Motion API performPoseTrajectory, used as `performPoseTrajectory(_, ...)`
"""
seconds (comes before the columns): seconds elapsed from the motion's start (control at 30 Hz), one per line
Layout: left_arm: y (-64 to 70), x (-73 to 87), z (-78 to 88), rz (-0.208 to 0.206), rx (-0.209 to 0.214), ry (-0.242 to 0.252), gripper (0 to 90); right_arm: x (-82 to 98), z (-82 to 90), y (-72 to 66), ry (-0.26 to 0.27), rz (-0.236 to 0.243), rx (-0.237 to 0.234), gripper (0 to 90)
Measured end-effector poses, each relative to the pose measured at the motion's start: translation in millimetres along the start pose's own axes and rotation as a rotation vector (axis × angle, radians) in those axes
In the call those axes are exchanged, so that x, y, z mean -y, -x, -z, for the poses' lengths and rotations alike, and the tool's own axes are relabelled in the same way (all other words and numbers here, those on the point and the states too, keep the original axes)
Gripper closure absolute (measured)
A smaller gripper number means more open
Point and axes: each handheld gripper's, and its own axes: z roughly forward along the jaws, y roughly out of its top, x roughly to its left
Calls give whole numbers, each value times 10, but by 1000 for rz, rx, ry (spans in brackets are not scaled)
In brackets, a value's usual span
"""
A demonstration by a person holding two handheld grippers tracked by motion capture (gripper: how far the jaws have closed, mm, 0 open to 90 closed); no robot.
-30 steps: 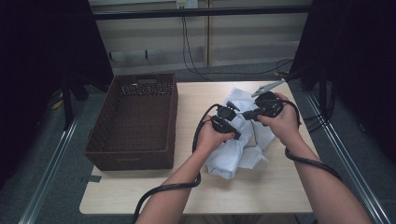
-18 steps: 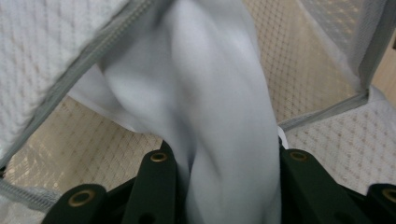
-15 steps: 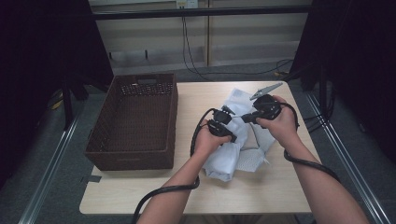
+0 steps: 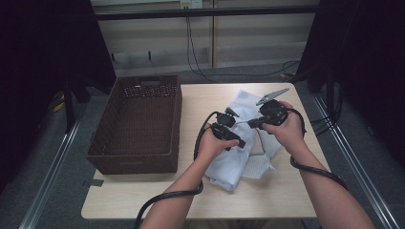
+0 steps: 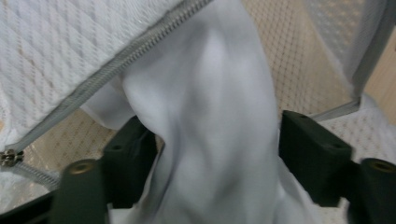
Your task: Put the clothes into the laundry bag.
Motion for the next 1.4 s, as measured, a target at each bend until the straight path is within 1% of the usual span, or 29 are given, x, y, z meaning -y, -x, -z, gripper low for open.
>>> performPoseTrajectory(0.03,0,0,0,0,0,0,238,0,0,0,0,0,0,900)
performPoseTrajectory(0.07,7,3,37,-1,-13,-5,210,-2,4,-2,4,1,4,900)
performPoseTrajectory(0.1,16,5,55,2,-18,6,196,-6,11,-6,3,-3,6,900)
performPoseTrajectory(0.13,17,3,91,-17,-23,-5,188,-13,19,-6,1,4,7,900)
performPoseTrajectory(0.17,34,6,110,-1,-20,8,179,-19,22,-12,4,4,8,900)
performPoseTrajectory(0.2,39,8,132,-4,-17,8,167,-23,28,-14,4,8,7,900)
performPoseTrajectory(0.23,42,11,154,-17,-7,-2,166,-24,33,-16,4,8,7,900)
performPoseTrajectory(0.27,42,11,154,-17,-7,-2,166,-22,32,-19,4,8,8,900)
performPoseTrajectory(0.33,66,32,206,-17,-17,0,139,-13,31,-25,5,2,15,900)
performPoseTrajectory(0.43,62,63,256,-6,-13,10,123,-6,33,-28,1,12,16,900)
performPoseTrajectory(0.5,57,77,273,-10,-15,4,123,-7,36,-34,0,12,16,900)
performPoseTrajectory(0.53,60,95,281,-5,-15,13,123,-7,38,-37,1,17,16,900)
performPoseTrajectory(0.57,62,127,305,-10,-19,18,122,-8,48,-44,0,13,21,900)
performPoseTrajectory(0.63,75,152,322,-3,-25,33,108,-6,53,-46,-6,15,23,900)
performPoseTrajectory(0.7,76,169,339,-11,-28,30,104,-5,57,-47,-6,17,27,900)
performPoseTrajectory(0.77,79,192,350,-4,-41,41,104,-4,57,-54,-10,18,25,900)
performPoseTrajectory(0.8,79,200,358,-11,-44,32,105,-3,55,-60,-10,18,27,900)
performPoseTrajectory(0.9,98,232,367,-12,-54,36,104,0,56,-64,-12,16,27,900)
performPoseTrajectory(0.93,100,241,374,-19,-65,36,103,1,57,-64,-11,13,27,900)
performPoseTrajectory(1.0,100,261,368,-15,-62,35,91,9,47,-60,-7,18,27,900)
performPoseTrajectory(1.03,93,272,368,-21,-67,28,89,13,44,-59,-10,17,25,900)
performPoseTrajectory(1.07,92,289,354,-10,-62,36,82,18,42,-64,-12,11,25,900)
performPoseTrajectory(1.1,86,305,349,-6,-65,32,80,23,38,-64,-12,13,24,900)
performPoseTrajectory(1.2,81,359,316,-3,-63,29,88,42,27,-65,-12,10,28,900)
performPoseTrajectory(1.23,79,378,307,-10,-59,22,96,46,25,-59,-14,14,26,900)
performPoseTrajectory(1.27,87,398,290,-5,-54,20,104,51,24,-59,-16,9,27,900)
performPoseTrajectory(1.3,96,417,276,-4,-59,19,105,54,25,-56,-16,10,31,900)
performPoseTrajectory(1.33,97,432,264,-14,-55,15,106,60,22,-54,-13,8,27,900)
performPoseTrajectory(1.4,112,456,243,-8,-53,17,99,70,22,-50,-17,6,31,900)
